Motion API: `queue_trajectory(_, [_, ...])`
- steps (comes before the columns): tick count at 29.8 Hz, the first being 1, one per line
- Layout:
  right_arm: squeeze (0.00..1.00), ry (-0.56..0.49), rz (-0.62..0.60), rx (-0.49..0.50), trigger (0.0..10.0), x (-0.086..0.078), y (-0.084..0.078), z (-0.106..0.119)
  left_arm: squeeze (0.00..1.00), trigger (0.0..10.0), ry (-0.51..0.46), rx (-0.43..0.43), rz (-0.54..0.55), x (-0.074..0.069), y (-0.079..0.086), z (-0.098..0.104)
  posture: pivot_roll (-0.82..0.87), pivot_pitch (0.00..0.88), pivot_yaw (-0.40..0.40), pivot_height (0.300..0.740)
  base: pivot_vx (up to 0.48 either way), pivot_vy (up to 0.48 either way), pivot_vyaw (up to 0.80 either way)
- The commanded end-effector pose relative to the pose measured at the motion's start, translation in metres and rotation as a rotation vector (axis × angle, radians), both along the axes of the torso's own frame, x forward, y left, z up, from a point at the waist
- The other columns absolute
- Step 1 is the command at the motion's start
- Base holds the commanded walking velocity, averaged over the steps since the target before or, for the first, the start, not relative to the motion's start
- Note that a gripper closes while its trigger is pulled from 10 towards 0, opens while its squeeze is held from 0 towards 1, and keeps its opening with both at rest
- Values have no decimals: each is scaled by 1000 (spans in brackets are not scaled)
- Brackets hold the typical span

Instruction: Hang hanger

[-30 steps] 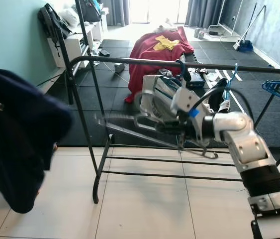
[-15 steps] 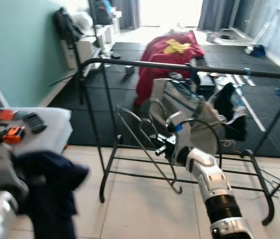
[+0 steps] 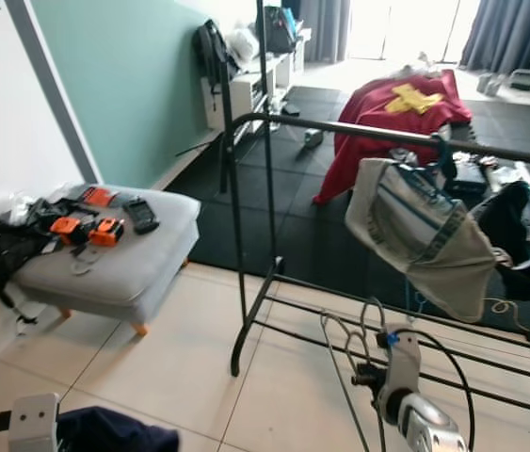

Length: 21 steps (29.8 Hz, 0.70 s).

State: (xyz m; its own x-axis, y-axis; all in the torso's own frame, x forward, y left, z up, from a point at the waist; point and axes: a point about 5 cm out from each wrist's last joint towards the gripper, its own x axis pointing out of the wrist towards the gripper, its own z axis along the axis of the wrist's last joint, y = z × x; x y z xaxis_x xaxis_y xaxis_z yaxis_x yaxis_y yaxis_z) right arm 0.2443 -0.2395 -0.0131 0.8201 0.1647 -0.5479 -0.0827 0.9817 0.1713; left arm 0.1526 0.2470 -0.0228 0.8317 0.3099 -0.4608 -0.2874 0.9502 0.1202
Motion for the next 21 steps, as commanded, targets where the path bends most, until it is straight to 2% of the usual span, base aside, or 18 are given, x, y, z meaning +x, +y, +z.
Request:
queue_trajectory(1, [0, -2, -7, -16, 10000, -4, 0, -3, 0, 10000, 15, -40, -1, -8, -5, -8, 8, 0, -12, 740, 0, 0, 763])
queue_trajectory(3, [0, 3, -42, -12, 10000, -17, -2, -12, 0, 10000, 16, -157, 24, -23, -10, -19, 12, 0, -2, 740, 0, 0, 744])
queue_trajectory(6, [0, 3, -42, -12, 10000, -17, -2, -12, 0, 10000, 16, -157, 24, -23, -10, -19, 12, 0, -2, 740, 0, 0, 725])
queue_trajectory(7, [0, -11, -82, 33, 10000, -19, -4, -14, 0, 10000, -28, -281, 71, -26, -9, -21, 16, 0, -13, 740, 0, 0, 725])
queue_trajectory(9, [0, -12, -103, 70, 10000, -18, -6, -15, 0, 10000, -68, -378, 101, -25, -7, -22, 15, 0, -13, 740, 0, 0, 728])
queue_trajectory(12, [0, -8, -111, 85, 10000, -20, -7, -17, 0, 10000, -76, -410, 94, -25, -7, -25, 17, 0, -16, 740, 0, 0, 727])
queue_trajectory(21, [0, 11, -98, 57, 10000, -24, -8, -23, 0, 10000, -73, -421, 76, -26, -9, -29, 7, 0, -22, 740, 0, 0, 728])
